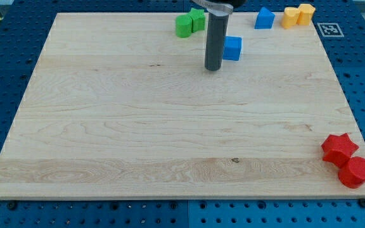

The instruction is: Push the blue cube towards the yellow heart

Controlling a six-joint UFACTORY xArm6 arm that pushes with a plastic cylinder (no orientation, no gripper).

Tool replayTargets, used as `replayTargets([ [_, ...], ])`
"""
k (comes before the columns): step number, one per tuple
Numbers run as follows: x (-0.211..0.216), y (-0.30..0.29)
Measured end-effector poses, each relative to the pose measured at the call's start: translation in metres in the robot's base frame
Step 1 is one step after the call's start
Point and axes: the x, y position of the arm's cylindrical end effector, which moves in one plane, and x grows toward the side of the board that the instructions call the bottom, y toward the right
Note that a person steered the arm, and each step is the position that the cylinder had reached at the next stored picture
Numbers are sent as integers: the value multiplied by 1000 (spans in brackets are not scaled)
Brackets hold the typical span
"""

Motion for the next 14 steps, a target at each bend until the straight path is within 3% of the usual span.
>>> replayTargets([
  [1, -38, 6],
  [2, -44, 45],
  [3, -44, 91],
  [5, 8, 88],
  [7, -8, 141],
  [8, -34, 142],
  [10, -42, 155],
  [12, -8, 166],
  [14, 13, 121],
])
